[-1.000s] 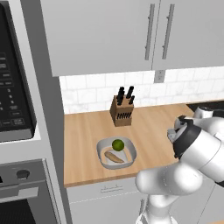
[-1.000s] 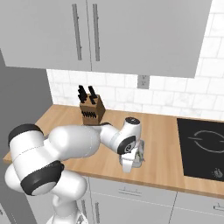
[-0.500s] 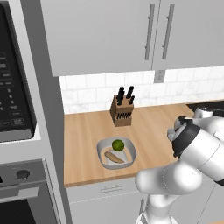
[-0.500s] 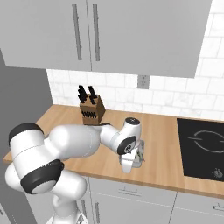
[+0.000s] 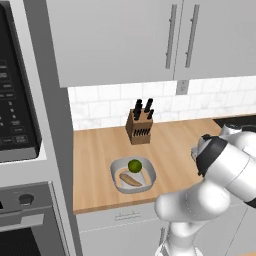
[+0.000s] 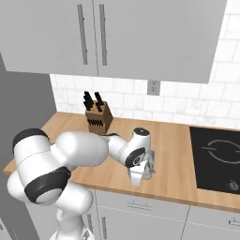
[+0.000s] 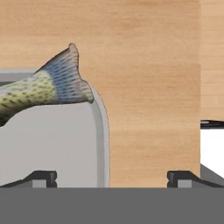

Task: Take the meat container that has the fish and place it on the second highest rack of the freezer. Then take the vegetable container that has the sweet potato and lime and place it on the highest rack of the freezer.

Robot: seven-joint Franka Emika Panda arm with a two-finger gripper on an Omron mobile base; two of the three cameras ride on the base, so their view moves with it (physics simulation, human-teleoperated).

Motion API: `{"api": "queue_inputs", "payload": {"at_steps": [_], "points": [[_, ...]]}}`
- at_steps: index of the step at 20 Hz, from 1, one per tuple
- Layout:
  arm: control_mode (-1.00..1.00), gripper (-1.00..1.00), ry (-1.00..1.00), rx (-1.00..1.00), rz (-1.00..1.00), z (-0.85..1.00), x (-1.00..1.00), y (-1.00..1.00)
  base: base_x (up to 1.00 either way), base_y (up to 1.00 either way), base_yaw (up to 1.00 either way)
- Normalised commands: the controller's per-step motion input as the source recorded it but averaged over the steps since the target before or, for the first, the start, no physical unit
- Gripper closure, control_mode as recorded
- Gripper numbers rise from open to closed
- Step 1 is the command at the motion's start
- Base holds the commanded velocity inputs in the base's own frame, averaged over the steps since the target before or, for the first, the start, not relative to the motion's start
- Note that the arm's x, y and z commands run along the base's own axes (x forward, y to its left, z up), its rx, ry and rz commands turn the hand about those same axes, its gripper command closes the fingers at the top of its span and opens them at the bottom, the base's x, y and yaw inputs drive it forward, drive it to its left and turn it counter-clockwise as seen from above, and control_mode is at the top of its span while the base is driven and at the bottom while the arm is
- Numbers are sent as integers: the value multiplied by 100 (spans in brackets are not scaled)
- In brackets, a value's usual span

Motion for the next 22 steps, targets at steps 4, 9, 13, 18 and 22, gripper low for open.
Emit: {"api": "queue_inputs", "payload": {"at_steps": [4, 9, 13, 18, 22], "points": [[-100, 100, 0, 0, 0, 0, 0, 0, 0, 0, 0], [-100, 100, -1, 0, 0, 0, 0, 0, 0, 0, 0], [-100, 100, 0, 0, 0, 0, 0, 0, 0, 0, 0], [-100, 100, 0, 0, 0, -3, 0, 0, 0, 0, 0], [-100, 100, 0, 0, 0, -25, 0, 0, 0, 0, 0]]}}
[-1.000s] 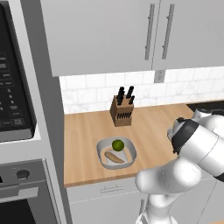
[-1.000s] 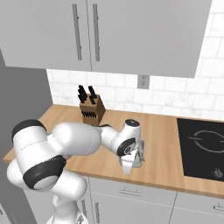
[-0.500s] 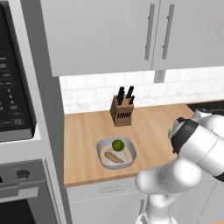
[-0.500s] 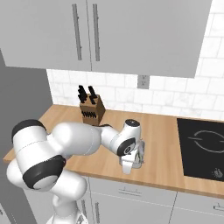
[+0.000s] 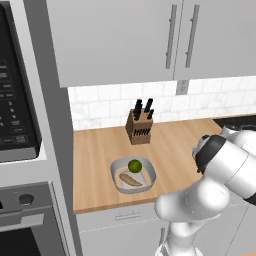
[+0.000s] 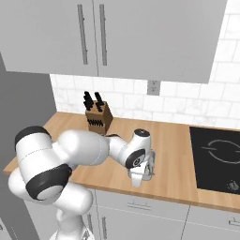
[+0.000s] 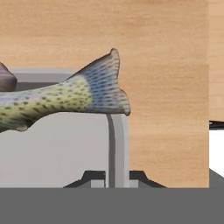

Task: Take the meat container that has the fish and place it on the second highest rack of the freezer. Then take the vegetable container that has the sweet potato and lime and place it on the highest rack of the freezer.

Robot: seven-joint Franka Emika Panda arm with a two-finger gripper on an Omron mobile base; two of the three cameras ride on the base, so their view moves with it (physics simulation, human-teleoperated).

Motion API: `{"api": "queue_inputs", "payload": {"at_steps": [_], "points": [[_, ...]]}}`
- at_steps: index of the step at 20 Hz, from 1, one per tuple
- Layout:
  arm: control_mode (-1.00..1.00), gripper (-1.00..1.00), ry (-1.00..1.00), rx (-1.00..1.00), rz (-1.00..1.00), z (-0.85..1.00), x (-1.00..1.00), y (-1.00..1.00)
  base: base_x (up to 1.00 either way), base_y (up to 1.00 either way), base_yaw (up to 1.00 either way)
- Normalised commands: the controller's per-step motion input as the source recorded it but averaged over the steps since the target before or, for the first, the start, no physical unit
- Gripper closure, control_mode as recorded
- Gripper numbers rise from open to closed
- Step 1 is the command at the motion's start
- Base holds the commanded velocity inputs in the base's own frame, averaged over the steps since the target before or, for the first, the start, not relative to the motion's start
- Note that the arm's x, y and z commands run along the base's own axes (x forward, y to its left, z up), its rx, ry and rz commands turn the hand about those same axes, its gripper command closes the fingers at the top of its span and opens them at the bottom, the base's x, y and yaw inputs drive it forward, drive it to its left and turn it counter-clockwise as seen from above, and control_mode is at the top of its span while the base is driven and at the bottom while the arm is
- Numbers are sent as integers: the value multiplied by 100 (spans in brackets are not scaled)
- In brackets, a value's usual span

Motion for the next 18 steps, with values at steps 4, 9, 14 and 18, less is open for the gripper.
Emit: {"api": "queue_inputs", "payload": {"at_steps": [4, 9, 14, 18], "points": [[-100, 100, 0, 0, 0, -32, 0, 0, 0, 0, 0], [-100, 100, 0, 0, 0, -14, 0, 0, 0, 0, 0], [-100, 100, -8, 0, 0, 40, -18, 0, 0, 0, 0], [-100, 100, -6, -3, 0, 62, -18, 0, 0, 0, 0]]}}
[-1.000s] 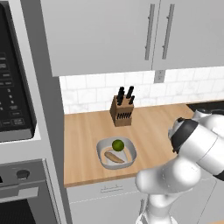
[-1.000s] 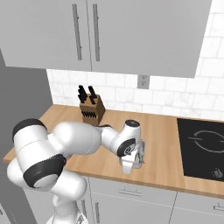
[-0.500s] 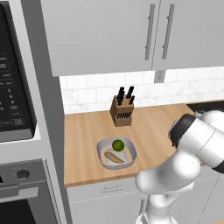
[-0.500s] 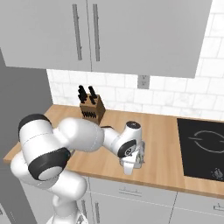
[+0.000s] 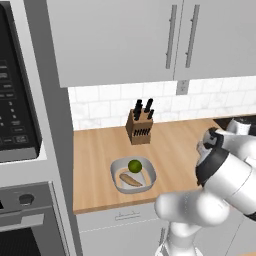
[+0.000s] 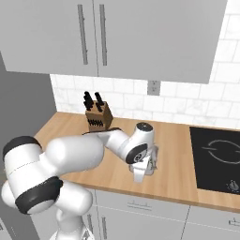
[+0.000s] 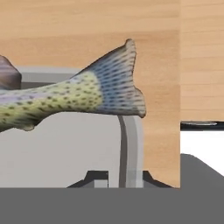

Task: Take the meat container that has the fish and place it on the second highest rack of the freezer. Then take the vegetable container that has the sweet potato and lime and place it on the highest rack of the freezer.

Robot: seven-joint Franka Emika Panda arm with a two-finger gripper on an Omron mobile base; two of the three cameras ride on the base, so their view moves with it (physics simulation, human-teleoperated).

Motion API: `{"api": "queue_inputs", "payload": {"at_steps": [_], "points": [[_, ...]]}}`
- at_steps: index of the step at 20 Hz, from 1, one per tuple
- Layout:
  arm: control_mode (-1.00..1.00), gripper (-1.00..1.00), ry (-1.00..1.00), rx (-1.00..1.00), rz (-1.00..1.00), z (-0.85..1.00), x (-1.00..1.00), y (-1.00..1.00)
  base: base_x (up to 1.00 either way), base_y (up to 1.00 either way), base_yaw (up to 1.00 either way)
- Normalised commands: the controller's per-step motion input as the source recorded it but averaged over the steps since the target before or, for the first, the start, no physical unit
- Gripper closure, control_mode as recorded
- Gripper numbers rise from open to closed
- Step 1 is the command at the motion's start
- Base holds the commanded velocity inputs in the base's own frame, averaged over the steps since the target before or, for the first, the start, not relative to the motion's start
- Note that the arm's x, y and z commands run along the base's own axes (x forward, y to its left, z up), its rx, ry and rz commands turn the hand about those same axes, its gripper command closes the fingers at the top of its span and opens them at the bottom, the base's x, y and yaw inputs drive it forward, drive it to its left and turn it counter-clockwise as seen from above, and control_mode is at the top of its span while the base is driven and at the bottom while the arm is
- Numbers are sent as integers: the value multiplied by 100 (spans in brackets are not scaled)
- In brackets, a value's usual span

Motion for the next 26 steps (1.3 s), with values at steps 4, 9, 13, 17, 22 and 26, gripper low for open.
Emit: {"api": "queue_inputs", "payload": {"at_steps": [4, 9, 13, 17, 22, 26], "points": [[-100, 100, -3, -9, 0, 68, -17, 10, 0, 0, 0], [-100, 100, -1, -11, 0, 79, -24, 31, 0, 0, 0], [-100, 100, 0, -5, 0, 77, -22, 44, 0, 0, 0], [-100, 100, 0, 0, 0, 75, -35, 39, 0, 0, 0], [-100, 100, 0, 0, 0, 78, -34, 35, 0, 0, 0], [-100, 100, 0, 0, 0, 58, -49, 45, 0, 0, 0]]}}
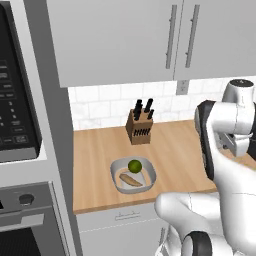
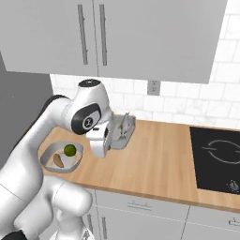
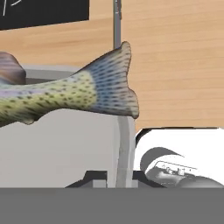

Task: Take the meat container that has the fish and place it on the second highest rack of the freezer. Then take the vegetable container that has the sweet potato and lime and place it on the highest rack of the freezer.

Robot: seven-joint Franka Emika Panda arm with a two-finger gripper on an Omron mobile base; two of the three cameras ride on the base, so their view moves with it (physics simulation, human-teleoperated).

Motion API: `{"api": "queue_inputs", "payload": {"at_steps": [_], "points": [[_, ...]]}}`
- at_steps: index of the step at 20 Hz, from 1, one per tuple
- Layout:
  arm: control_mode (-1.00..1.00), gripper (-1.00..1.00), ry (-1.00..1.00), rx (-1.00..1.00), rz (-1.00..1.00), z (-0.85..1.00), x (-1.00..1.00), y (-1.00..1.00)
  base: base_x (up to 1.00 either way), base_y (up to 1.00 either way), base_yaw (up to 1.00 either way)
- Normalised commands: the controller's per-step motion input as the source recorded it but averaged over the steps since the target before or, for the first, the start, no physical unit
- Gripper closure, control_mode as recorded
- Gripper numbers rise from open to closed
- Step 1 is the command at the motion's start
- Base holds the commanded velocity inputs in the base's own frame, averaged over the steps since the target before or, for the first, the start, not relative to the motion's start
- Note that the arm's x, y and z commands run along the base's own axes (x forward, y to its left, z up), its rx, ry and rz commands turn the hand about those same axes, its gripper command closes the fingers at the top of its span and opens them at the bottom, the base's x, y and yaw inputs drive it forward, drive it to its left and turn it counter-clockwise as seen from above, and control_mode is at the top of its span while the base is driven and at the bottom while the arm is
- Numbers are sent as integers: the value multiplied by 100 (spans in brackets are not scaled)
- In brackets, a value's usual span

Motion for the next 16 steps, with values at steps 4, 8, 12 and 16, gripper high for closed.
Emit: {"api": "queue_inputs", "payload": {"at_steps": [4, 8, 12, 16], "points": [[-100, 100, 0, 3, 0, 50, -60, 47, 0, 0, 0], [-100, 100, 0, 4, 0, 43, -54, 49, 0, 0, 0], [-100, 100, 0, 1, 0, 19, -34, 62, 0, 0, 0], [-100, 100, -2, 3, -2, 27, 0, 51, 0, 0, 0]]}}
